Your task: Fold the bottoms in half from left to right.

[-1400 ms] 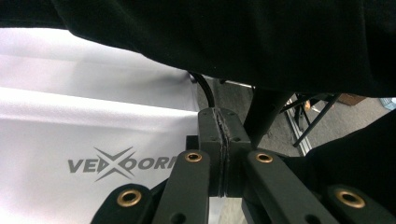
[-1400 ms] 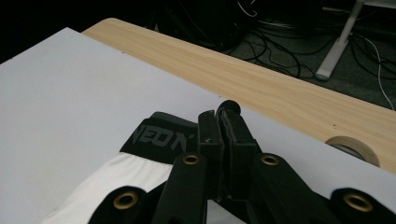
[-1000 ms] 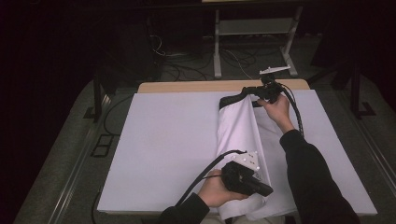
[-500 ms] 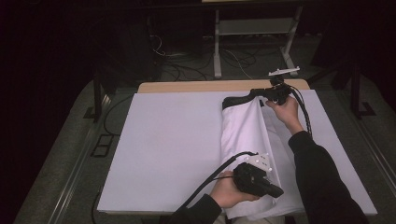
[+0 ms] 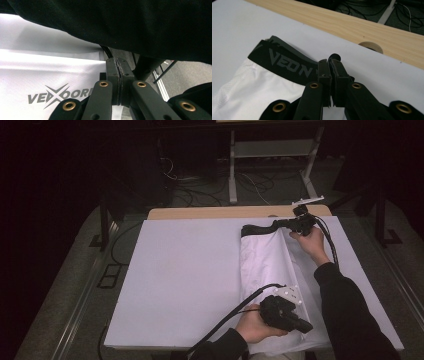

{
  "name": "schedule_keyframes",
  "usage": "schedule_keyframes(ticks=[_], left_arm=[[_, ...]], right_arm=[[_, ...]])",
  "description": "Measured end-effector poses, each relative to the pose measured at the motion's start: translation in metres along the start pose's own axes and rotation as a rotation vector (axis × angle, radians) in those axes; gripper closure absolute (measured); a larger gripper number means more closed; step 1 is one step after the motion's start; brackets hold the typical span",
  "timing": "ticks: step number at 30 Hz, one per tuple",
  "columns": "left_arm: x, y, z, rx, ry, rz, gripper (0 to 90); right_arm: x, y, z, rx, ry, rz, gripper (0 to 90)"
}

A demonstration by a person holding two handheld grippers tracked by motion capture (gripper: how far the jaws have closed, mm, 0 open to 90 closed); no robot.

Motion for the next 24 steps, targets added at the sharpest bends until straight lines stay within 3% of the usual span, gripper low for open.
schedule_keyframes(ticks=[15,24], left_arm=[[-0.01,-0.029,-0.005,0.011,0.036,0.026,87.7],[-0.017,-0.041,-0.007,0.01,0.059,0.026,87.7]], right_arm=[[0.006,-0.006,0.012,-0.083,0.059,0.012,85.4],[0.008,-0.006,0.011,-0.084,0.063,0.009,85.4]])
Point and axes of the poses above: each handheld gripper's, and its own axes: y roughly backward along the jaws, z roughly out of its underside, x roughly to its right, the point moved 9 cm from there along -y, roughly forward along the jaws
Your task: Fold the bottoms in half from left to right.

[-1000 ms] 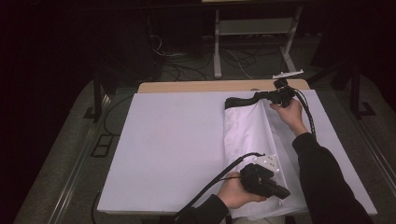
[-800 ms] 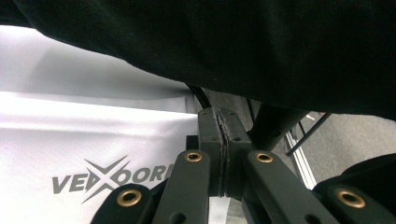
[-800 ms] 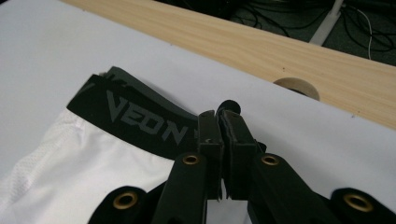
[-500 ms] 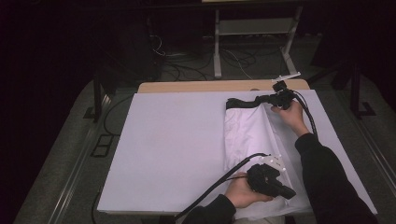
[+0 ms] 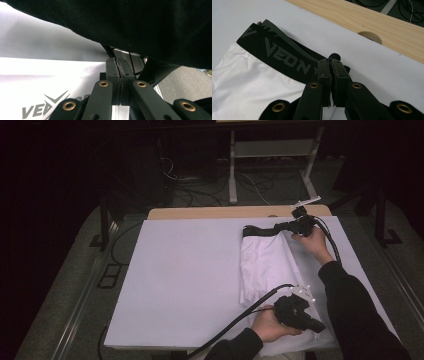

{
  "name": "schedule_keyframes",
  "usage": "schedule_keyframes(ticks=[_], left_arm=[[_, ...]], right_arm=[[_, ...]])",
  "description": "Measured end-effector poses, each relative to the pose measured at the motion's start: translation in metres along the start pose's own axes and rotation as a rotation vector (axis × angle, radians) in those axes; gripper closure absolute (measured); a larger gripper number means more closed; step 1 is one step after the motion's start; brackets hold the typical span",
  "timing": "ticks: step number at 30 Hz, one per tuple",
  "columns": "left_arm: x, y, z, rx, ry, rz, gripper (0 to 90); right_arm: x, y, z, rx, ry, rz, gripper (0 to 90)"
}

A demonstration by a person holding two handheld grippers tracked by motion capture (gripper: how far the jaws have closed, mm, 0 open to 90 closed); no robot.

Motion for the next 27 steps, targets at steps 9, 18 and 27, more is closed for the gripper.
schedule_keyframes(ticks=[9,18,27], left_arm=[[-0.005,-0.011,-0.001,-0.004,0.028,0.016,87.1],[-0.007,-0.009,-0.005,0.065,0.012,-0.04,48.8],[-0.018,0.016,-0.01,0.112,0.038,-0.152,20.5]], right_arm=[[0.004,0.0,0.003,-0.007,-0.025,-0.005,84.9],[0.004,0.003,0.005,-0.008,-0.063,0.009,69.9],[-0.001,0.023,0.001,0.053,-0.087,-0.008,25.6]])
Point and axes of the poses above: each handheld gripper's, and its own axes: y roughly backward along the jaws, z roughly out of its underside, x roughly to its right, the point moved 9 cm from there along -y, roughly forward along the jaws
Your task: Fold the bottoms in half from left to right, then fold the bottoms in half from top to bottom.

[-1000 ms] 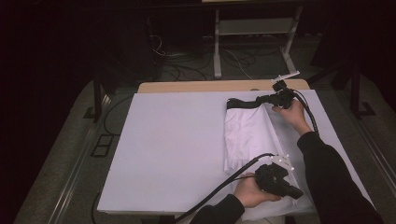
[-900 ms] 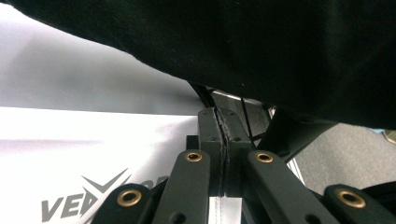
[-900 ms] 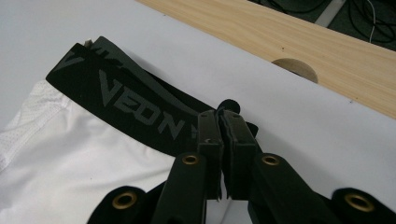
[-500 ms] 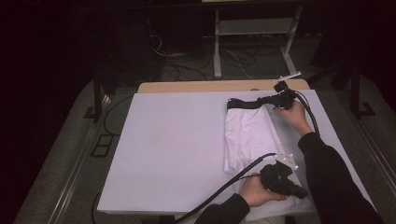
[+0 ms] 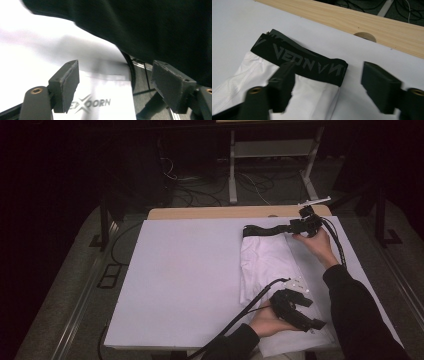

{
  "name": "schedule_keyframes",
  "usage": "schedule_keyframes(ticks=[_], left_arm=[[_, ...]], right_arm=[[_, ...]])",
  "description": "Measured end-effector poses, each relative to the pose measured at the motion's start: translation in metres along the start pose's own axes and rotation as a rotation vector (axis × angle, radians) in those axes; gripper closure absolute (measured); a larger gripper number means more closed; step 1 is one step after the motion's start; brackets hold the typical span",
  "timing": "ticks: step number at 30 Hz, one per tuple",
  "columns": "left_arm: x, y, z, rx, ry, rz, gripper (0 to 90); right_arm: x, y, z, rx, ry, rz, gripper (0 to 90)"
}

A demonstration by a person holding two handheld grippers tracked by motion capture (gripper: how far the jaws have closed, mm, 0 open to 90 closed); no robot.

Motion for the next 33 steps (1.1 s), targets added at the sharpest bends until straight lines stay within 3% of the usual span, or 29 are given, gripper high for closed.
schedule_keyframes(ticks=[1,3,5,6,8,17,25,33], left_arm=[[-0.002,0.004,-0.002,0.007,0.006,-0.005,20.5],[-0.008,0.011,-0.005,0.018,0.014,-0.034,11.9],[-0.014,0.017,-0.008,0.022,0.028,-0.056,8.8],[-0.018,0.02,-0.008,0.013,0.032,-0.079,2.7],[-0.024,0.026,-0.009,0.014,0.036,-0.105,0.0],[-0.04,0.049,-0.012,0.033,0.03,-0.151,0.0],[-0.063,0.079,-0.007,0.044,0.037,-0.239,0.0],[-0.075,0.1,-0.011,0.089,0.047,-0.265,0.0]], right_arm=[[0.0,0.0,0.0,0.0,0.0,0.0,25.6],[-0.002,0.007,0.001,0.018,0.001,-0.005,12.0],[-0.003,0.009,0.001,0.026,-0.002,-0.012,11.1],[-0.004,0.012,0.001,0.033,-0.003,-0.021,7.8],[-0.007,0.018,0.0,0.042,-0.001,-0.023,0.6],[-0.019,0.028,0.0,0.07,0.0,-0.046,0.0],[-0.029,0.035,0.002,0.08,0.013,-0.04,0.0],[-0.036,0.039,0.001,0.093,0.016,-0.046,0.0]])
Point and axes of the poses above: each handheld gripper's, and its own axes: y roughly backward along the jaws, z roughly out of its underside, x roughly to its right, the point moved 9 cm from there along -y, roughly forward along the jaws
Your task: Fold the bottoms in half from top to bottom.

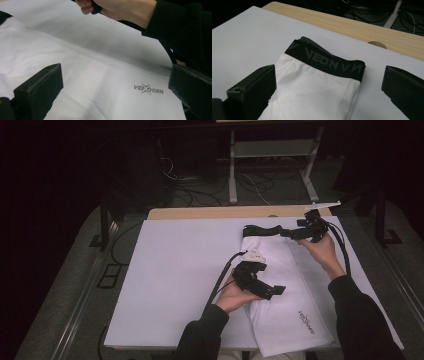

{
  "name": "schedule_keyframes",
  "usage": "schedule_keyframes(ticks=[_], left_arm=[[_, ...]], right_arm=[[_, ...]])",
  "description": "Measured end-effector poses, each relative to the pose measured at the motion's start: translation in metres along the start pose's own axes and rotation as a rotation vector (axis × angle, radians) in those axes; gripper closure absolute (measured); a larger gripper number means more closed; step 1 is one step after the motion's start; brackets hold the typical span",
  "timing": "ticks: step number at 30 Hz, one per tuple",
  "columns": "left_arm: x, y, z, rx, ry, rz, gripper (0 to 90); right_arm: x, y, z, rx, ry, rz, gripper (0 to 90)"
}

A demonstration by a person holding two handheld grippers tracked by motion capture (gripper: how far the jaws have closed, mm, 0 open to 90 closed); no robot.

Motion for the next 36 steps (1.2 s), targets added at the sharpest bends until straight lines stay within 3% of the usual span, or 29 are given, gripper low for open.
schedule_keyframes(ticks=[13,20,25,36], left_arm=[[-0.034,0.016,-0.007,0.016,0.013,-0.057,0.0],[-0.059,0.025,-0.01,0.038,0.052,-0.099,0.0],[-0.07,0.026,-0.011,0.034,0.054,-0.122,0.0],[-0.093,0.029,-0.013,0.033,0.081,-0.142,0.0]], right_arm=[[-0.005,0.001,0.006,0.007,0.008,-0.001,0.0],[-0.002,0.005,0.011,0.003,0.006,-0.001,0.0],[-0.002,0.008,0.013,0.005,0.006,-0.007,0.0],[-0.002,0.013,0.017,0.001,0.002,-0.011,0.0]])
Point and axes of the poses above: each handheld gripper's, and its own axes: y roughly backward along the jaws, z roughly out of its underside, x roughly to its right, the point moved 9 cm from there along -y, roughly forward along the jaws
